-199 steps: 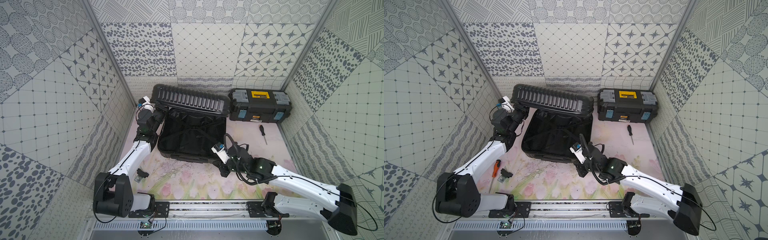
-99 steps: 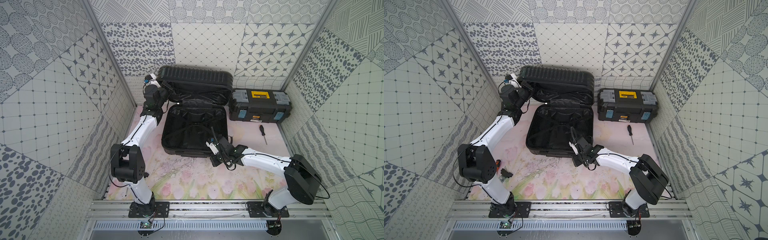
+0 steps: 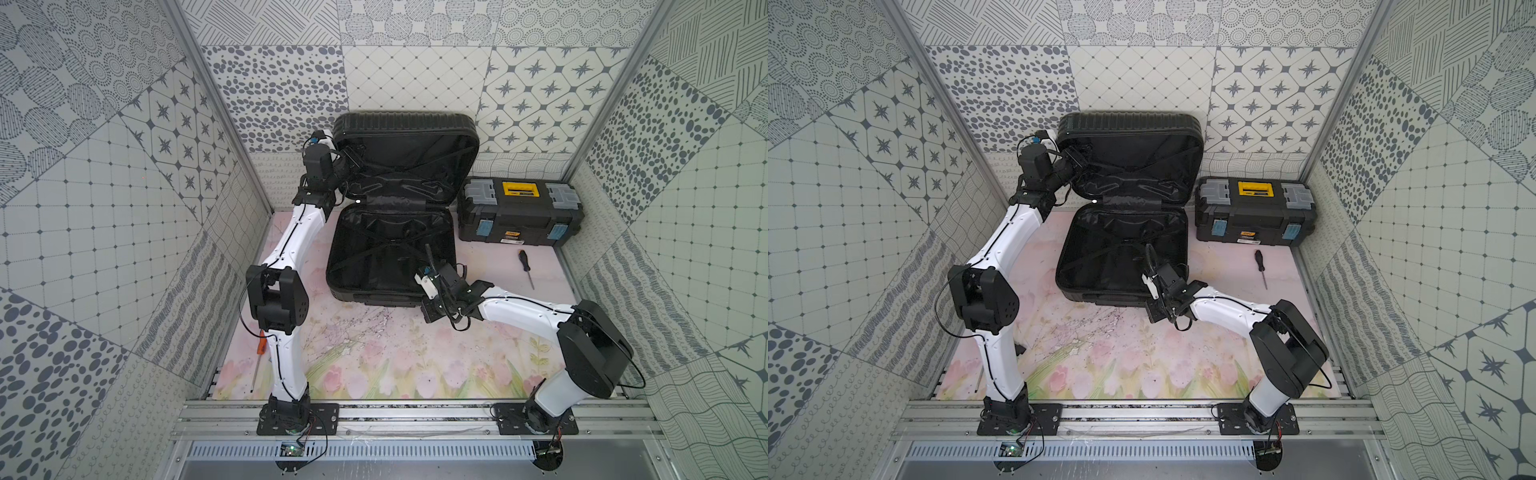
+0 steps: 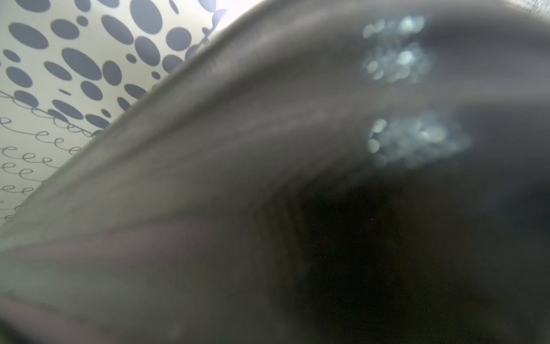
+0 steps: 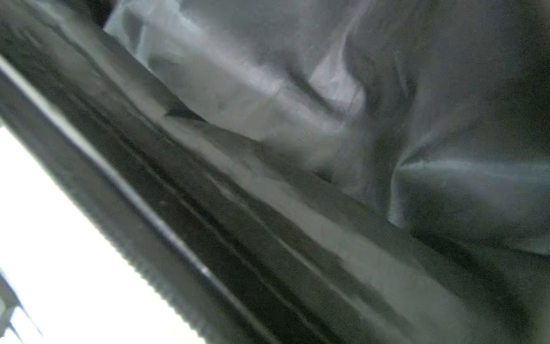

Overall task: Open the suitcase zippers
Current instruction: Open the suitcase at the center of the board.

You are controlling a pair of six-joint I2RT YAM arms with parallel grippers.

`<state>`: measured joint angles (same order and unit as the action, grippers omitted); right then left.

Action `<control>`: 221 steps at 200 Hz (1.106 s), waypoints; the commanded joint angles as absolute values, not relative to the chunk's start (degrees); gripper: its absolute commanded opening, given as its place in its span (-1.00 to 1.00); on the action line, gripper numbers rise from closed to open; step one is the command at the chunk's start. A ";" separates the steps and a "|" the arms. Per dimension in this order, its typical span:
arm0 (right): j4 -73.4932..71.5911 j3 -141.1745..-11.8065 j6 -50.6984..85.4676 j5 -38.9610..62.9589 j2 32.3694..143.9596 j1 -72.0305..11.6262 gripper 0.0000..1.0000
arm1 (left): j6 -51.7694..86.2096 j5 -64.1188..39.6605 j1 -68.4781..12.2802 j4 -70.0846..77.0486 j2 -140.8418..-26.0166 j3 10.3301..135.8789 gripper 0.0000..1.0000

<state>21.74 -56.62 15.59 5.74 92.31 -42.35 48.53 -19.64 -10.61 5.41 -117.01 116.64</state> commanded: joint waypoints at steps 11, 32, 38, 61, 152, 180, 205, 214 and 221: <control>17.40 -57.40 17.60 6.14 94.21 -41.52 -1.00 | 43.12 -23.29 -11.27 -1.91 -116.32 117.42 0.01; 17.14 -56.96 18.28 7.66 93.91 -41.27 -1.00 | 42.81 -23.02 -11.01 -2.67 -118.85 121.88 0.03; 17.03 -56.94 18.37 8.20 93.94 -41.21 -1.00 | 43.00 -23.11 -10.74 -3.93 -120.49 125.16 0.03; 17.88 -57.48 18.54 10.37 95.28 -41.23 -1.00 | 45.32 -19.93 -10.11 -0.74 -124.41 130.03 0.10; 10.33 -51.33 17.52 20.28 89.19 -42.13 -1.00 | 52.89 -22.59 -8.47 9.94 -135.78 139.50 0.64; 9.45 -48.56 15.49 21.35 85.81 -43.02 -1.00 | 56.47 -27.12 -8.78 17.86 -137.70 139.51 0.97; 5.07 -45.70 15.97 19.98 81.89 -43.04 -1.00 | 55.29 -27.47 -9.68 20.51 -136.92 138.96 0.97; 3.82 -45.35 16.34 19.63 80.72 -43.01 -1.00 | 53.95 -27.00 -9.96 19.43 -136.06 138.98 0.97; 3.29 -45.71 16.38 19.40 79.91 -43.02 -1.00 | 52.83 -26.75 -10.05 18.51 -135.36 139.05 0.97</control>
<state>9.96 -46.00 16.71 19.27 83.55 -43.05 56.71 -23.38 -9.15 17.37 -135.76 139.09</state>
